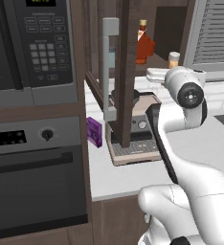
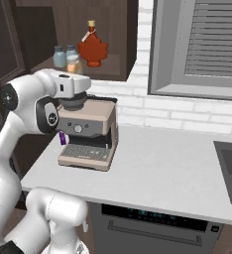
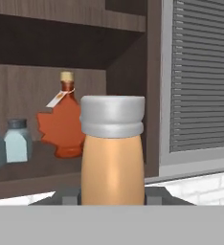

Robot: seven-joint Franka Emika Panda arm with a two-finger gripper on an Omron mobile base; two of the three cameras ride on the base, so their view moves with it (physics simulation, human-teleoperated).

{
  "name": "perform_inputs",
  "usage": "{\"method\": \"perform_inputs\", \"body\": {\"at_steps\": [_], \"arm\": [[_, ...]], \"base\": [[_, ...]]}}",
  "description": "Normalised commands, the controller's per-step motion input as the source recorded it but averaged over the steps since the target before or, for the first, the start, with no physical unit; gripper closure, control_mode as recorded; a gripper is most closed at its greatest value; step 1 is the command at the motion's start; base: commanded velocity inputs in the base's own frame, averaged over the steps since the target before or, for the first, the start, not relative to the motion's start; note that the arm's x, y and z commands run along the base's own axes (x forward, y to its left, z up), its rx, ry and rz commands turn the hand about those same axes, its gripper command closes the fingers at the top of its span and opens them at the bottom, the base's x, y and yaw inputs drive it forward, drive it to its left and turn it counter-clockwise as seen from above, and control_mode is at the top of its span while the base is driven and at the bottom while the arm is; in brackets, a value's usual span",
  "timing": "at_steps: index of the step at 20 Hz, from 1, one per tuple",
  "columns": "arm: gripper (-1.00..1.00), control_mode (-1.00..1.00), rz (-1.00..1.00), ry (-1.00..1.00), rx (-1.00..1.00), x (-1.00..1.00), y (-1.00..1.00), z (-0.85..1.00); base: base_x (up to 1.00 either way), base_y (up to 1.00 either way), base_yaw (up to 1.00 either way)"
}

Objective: Put the shaker and condiment bottle from the counter next to their counterparts in the cabinet.

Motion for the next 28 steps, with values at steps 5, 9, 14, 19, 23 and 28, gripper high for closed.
{"method": "perform_inputs", "body": {"at_steps": [5,9,14,19,23,28], "arm": [[1.00,-1.00,-0.01,-0.01,0.00,0.36,-0.03,0.02],[1.00,-1.00,-0.03,0.00,0.00,0.37,-0.01,0.06],[1.00,-1.00,-0.04,0.00,0.00,0.36,0.00,0.10],[1.00,-1.00,-0.04,0.00,0.00,0.30,0.00,0.10],[1.00,-1.00,-0.05,0.00,0.00,0.15,0.00,0.06],[1.00,-1.00,-0.05,0.00,0.00,0.05,-0.01,0.00]], "base": [[0.00,0.00,0.00],[0.00,0.00,0.00],[0.00,0.00,0.00],[0.00,0.00,0.00],[0.00,0.00,0.00],[0.00,0.00,0.00]]}}
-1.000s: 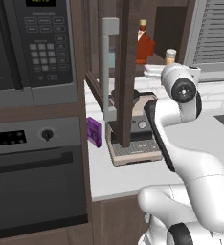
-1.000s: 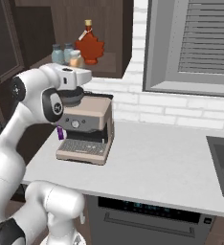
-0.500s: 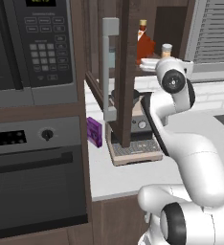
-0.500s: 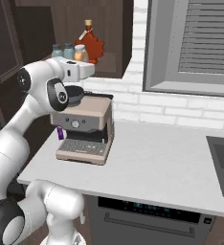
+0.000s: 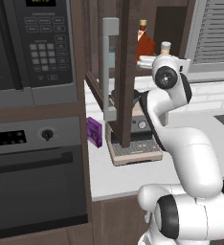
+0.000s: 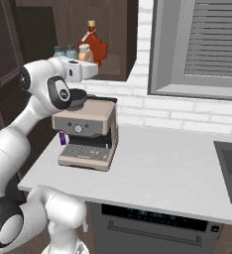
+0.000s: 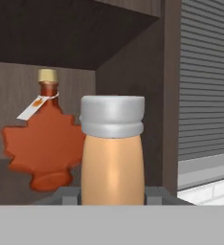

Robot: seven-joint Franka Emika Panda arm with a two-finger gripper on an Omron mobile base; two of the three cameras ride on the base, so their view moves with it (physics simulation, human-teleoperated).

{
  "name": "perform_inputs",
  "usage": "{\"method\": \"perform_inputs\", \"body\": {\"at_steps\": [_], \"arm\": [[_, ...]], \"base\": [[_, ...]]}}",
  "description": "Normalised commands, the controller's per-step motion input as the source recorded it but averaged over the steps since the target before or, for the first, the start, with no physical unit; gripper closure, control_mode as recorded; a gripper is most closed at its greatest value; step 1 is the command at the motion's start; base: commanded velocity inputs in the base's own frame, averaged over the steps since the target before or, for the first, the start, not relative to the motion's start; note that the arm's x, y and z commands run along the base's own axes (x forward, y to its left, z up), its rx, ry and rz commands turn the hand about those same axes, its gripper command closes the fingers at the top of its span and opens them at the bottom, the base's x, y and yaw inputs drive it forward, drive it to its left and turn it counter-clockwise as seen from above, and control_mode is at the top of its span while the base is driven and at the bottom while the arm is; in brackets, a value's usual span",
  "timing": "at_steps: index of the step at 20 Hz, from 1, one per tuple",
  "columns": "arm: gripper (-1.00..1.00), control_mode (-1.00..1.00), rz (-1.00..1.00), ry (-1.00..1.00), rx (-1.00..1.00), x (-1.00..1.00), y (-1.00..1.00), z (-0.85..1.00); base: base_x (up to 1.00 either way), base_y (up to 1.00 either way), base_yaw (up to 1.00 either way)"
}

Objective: Put the shaker and condiment bottle from the counter next to their counterparts in the cabinet.

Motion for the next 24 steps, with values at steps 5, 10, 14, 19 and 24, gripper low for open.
{"method": "perform_inputs", "body": {"at_steps": [5,10,14,19,24], "arm": [[1.00,-1.00,-0.04,0.00,0.00,0.02,-0.02,0.00],[1.00,-1.00,-0.04,0.00,0.00,0.04,-0.03,0.00],[1.00,-1.00,-0.04,0.00,0.00,0.06,-0.02,0.04],[1.00,-1.00,-0.03,0.00,0.00,0.10,-0.01,0.00],[1.00,-1.00,-0.01,0.00,0.00,0.16,0.00,0.00]], "base": [[0.00,0.00,0.00],[0.00,0.00,0.00],[0.00,0.00,0.00],[0.00,0.00,0.00],[0.00,0.00,0.00]]}}
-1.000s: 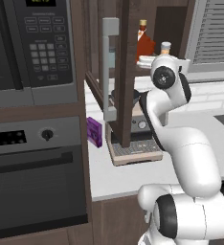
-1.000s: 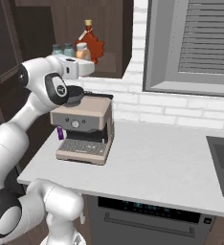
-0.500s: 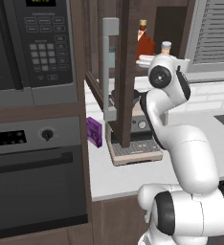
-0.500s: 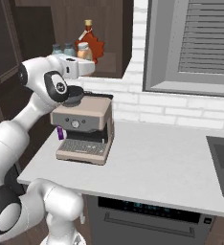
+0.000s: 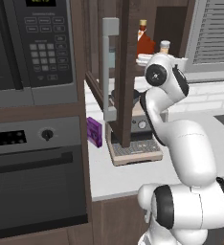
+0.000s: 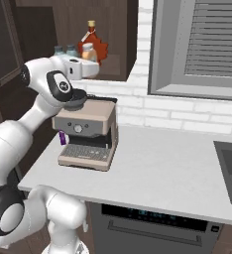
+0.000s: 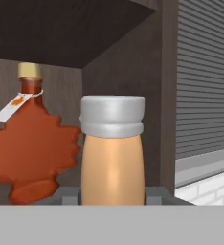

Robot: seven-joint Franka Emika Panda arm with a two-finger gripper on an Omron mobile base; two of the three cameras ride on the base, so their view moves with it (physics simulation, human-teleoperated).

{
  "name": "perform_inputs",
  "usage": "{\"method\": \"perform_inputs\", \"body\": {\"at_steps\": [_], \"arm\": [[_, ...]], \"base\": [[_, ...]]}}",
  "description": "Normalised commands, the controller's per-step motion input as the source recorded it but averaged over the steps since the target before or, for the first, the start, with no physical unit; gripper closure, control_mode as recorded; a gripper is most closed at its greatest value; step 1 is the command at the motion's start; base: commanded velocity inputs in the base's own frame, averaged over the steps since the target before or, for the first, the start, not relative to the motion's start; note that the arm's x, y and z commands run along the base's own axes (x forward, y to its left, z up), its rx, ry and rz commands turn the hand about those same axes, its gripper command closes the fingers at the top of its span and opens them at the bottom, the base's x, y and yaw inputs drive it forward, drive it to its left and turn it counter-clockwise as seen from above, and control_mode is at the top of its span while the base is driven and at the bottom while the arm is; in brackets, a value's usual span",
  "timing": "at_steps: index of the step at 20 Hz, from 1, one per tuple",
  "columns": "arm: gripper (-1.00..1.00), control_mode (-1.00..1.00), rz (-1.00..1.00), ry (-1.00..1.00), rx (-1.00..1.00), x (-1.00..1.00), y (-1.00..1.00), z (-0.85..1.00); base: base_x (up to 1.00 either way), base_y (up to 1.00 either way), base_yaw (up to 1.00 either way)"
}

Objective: Put the shaker and condiment bottle from the counter next to their counterparts in the cabinet.

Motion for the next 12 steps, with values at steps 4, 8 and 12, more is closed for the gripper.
{"method": "perform_inputs", "body": {"at_steps": [4,8,12], "arm": [[1.00,-1.00,0.00,-0.01,0.00,0.28,0.00,0.00],[1.00,-1.00,0.00,0.00,0.00,0.25,0.00,0.00],[1.00,-1.00,0.00,0.00,0.00,0.16,0.00,0.00]], "base": [[0.00,0.00,0.00],[0.00,0.00,0.00],[0.00,0.00,0.00]]}}
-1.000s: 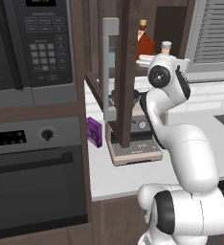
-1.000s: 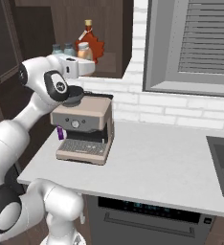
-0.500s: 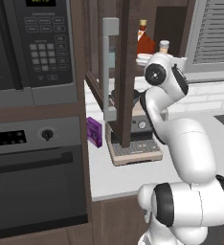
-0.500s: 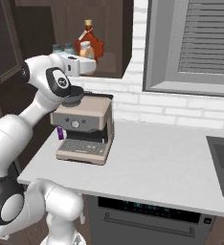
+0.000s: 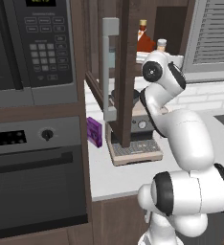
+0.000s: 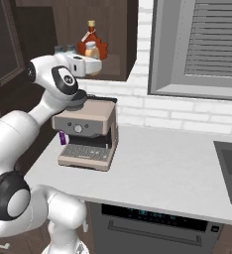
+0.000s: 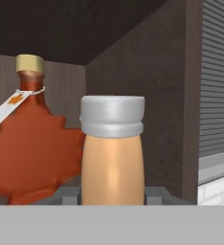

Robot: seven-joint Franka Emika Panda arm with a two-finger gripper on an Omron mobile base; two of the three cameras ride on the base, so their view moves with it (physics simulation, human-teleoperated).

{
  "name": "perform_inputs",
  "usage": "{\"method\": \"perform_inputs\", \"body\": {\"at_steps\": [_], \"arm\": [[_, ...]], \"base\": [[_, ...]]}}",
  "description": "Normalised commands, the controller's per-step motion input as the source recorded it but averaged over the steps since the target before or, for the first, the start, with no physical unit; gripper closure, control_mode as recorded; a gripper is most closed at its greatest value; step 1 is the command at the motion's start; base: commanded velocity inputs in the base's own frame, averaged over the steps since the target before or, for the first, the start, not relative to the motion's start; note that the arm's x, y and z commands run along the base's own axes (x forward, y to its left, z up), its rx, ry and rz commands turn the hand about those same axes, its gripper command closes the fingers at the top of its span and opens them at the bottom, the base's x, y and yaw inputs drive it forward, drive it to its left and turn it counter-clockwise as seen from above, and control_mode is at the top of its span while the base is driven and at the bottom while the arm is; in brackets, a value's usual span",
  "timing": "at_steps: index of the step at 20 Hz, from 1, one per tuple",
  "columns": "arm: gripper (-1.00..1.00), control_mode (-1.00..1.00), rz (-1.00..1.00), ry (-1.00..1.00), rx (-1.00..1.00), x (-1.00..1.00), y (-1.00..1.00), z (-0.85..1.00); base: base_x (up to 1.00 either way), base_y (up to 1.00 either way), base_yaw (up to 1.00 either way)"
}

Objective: Put the shaker and condiment bottle from the counter next to their counterparts in the cabinet.

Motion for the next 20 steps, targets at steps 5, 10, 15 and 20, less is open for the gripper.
{"method": "perform_inputs", "body": {"at_steps": [5,10,15,20], "arm": [[1.00,-1.00,0.00,0.00,0.00,0.08,0.00,0.00],[1.00,-1.00,-0.01,-0.01,0.00,0.09,0.00,0.00],[1.00,-1.00,-0.01,-0.01,0.00,0.11,0.00,0.00],[1.00,-1.00,-0.01,0.00,0.00,0.06,0.00,0.00]], "base": [[0.00,0.00,0.00],[0.00,0.00,0.00],[0.00,0.00,0.00],[0.00,0.00,0.00]]}}
